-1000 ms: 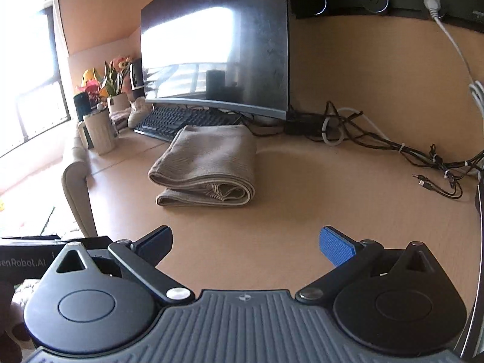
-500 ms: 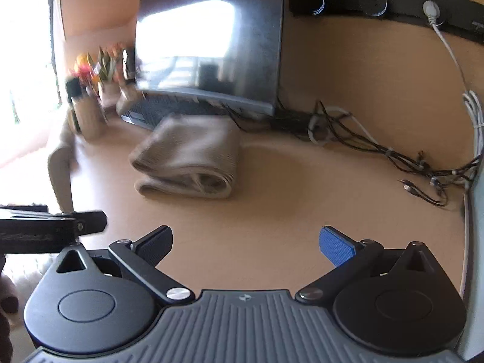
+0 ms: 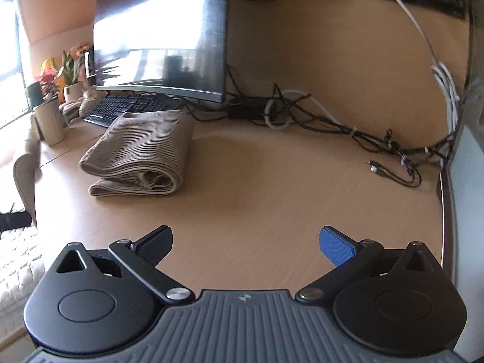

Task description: Fold clothes

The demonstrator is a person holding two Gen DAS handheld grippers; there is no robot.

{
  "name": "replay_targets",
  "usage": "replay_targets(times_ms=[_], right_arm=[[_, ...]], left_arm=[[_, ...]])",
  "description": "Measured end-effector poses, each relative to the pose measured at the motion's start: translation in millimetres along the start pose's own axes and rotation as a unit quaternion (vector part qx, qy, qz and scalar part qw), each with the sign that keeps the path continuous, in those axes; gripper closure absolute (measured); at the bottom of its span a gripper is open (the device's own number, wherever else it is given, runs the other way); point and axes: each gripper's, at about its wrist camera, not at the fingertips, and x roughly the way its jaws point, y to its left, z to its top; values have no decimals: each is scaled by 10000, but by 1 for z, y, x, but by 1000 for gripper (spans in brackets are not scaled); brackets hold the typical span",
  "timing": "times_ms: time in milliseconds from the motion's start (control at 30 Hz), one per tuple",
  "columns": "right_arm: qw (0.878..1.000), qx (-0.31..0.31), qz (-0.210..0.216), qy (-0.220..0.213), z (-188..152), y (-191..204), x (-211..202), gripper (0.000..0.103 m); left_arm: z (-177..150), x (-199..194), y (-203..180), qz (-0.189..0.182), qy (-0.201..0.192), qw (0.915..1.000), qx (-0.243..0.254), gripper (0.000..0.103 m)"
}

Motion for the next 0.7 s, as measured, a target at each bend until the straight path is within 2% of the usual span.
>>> replay_targets(times_ms=[133,333,700], right_arm=[[9997,-100,167,-147,2,9,-7,0],[9996,-110,104,-223,5,12,-8,0],[9995,-95,142,-254,5,17,-11,0]], left_arm=[[0,-4,-9,-160,-11,9998,120,0],[0,-5,-16,-382,12,9991,204,0],[-3,-18,-17,-326,-124,9988,331,0]])
